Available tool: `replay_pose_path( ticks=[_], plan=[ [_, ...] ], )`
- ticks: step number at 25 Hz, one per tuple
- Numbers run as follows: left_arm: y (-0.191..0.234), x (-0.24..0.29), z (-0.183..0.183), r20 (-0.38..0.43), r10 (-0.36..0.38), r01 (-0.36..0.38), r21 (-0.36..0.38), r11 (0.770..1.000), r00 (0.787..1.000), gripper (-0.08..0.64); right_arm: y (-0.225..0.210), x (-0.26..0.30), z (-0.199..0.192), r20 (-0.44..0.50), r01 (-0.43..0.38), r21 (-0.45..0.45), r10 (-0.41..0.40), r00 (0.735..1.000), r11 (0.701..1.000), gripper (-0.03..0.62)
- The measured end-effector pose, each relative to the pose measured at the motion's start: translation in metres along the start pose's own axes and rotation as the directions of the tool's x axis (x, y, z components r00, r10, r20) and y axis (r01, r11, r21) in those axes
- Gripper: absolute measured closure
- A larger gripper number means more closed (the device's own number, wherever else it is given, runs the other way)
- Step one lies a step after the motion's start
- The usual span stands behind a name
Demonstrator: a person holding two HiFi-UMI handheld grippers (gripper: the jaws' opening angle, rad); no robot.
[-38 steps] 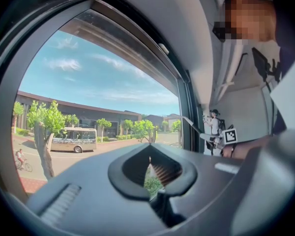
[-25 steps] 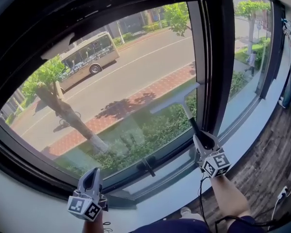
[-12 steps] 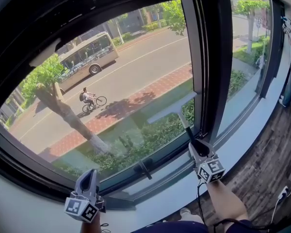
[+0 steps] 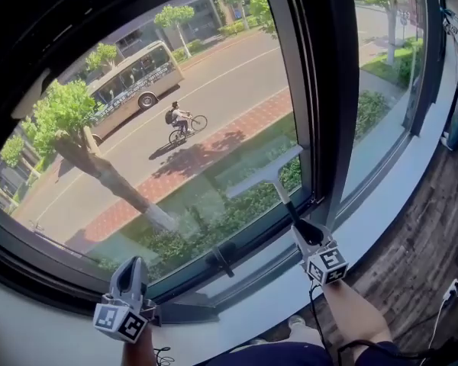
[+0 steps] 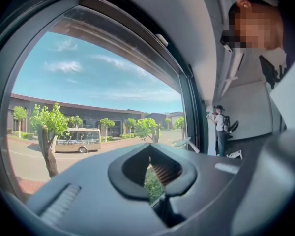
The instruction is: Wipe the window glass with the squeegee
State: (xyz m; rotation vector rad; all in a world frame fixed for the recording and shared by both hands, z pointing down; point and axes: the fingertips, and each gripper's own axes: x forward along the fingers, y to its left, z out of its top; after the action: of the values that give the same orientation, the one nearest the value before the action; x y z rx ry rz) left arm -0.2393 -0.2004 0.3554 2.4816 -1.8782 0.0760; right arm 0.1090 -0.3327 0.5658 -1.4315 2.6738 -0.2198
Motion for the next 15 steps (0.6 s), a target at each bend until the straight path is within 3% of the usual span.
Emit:
replay_pose_path(
  ticks=[15],
  plan=[
    [-0.003,0.007,0.011,-0.034,0.004,-0.004,0.014,1.000,0.999,0.555,0.000,-0.012,-0.071,-0.159,-0.006,0.055,0.015,0.987,0.998,0.491]
  ],
)
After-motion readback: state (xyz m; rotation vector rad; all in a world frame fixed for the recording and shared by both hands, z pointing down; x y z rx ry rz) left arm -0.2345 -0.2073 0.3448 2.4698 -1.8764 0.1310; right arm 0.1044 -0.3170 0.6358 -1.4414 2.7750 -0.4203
